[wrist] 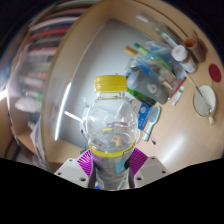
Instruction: Pour water
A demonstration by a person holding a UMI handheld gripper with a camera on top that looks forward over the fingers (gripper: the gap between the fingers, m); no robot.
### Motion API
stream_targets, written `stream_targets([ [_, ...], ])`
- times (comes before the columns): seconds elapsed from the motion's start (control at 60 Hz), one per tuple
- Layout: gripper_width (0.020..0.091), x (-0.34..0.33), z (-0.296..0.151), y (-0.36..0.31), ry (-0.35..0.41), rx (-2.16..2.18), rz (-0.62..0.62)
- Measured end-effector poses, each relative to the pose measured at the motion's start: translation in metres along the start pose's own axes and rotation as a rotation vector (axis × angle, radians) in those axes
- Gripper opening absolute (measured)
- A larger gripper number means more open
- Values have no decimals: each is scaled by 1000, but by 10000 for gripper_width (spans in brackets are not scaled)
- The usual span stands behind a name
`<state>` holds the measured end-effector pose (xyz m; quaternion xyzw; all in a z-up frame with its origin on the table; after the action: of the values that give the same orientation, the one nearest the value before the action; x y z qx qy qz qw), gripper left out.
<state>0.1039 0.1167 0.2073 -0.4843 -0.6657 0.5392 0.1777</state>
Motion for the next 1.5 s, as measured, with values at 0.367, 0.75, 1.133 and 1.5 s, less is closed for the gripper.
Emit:
stream_targets([
  [0.367, 452, -30, -83, 48, -48, 950, -406],
  [0.75, 452, -28, -87, 84, 16, 1259, -492],
  [1.133, 453, -94, -148, -16, 70, 133, -235],
  [1.5, 496, -184, -332, 126, 471, -816, 526],
])
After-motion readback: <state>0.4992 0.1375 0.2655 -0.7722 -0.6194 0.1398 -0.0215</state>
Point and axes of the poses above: the point between the fingertips, and its own axes, seen from behind it with the camera up: y to the right, z down, x forward, the way the camera looks, the point moved 5 cm from there along -x, backward, against the way the camera looks, and after that the axes turned 8 degrees about -y, right-handed, at the moved point
